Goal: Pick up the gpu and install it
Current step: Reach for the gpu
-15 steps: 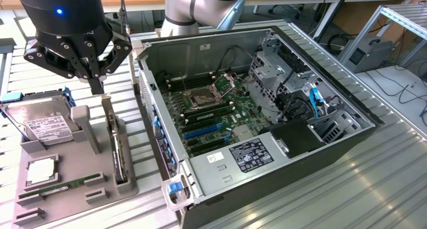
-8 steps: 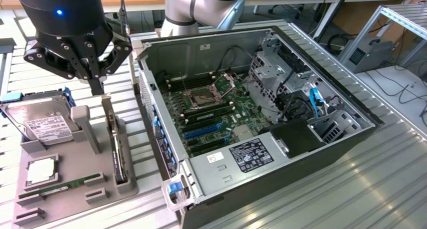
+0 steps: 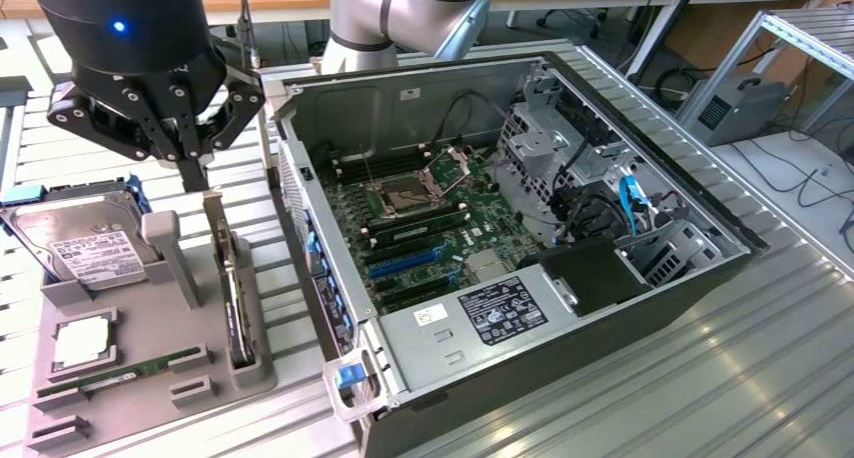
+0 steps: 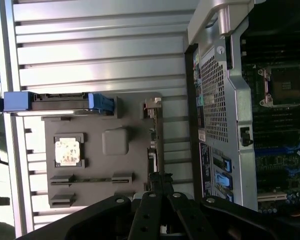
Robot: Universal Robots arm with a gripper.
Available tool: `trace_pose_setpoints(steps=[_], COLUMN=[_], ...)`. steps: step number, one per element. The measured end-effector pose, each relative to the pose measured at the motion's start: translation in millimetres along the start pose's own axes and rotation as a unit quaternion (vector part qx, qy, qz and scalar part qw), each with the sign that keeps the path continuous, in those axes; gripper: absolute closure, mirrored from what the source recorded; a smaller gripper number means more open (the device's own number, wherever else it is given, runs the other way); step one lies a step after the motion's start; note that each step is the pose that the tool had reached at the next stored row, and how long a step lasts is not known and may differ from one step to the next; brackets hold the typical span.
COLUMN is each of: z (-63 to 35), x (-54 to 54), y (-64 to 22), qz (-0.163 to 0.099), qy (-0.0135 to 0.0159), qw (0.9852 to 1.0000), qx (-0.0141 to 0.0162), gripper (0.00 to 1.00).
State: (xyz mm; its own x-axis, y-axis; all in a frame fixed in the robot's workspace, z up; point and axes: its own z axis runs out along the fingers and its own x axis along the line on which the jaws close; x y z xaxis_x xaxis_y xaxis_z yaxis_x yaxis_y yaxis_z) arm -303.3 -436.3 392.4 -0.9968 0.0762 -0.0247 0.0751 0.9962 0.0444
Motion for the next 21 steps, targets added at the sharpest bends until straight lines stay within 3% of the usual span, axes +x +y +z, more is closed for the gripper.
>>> trace_pose_setpoints(steps=[21], z=[-0.4], x=[-1.1], y=[-14.4], qz=[0.000], qy=[0.0000], qw=[1.0000], qx=[0.0000], gripper=[0.89])
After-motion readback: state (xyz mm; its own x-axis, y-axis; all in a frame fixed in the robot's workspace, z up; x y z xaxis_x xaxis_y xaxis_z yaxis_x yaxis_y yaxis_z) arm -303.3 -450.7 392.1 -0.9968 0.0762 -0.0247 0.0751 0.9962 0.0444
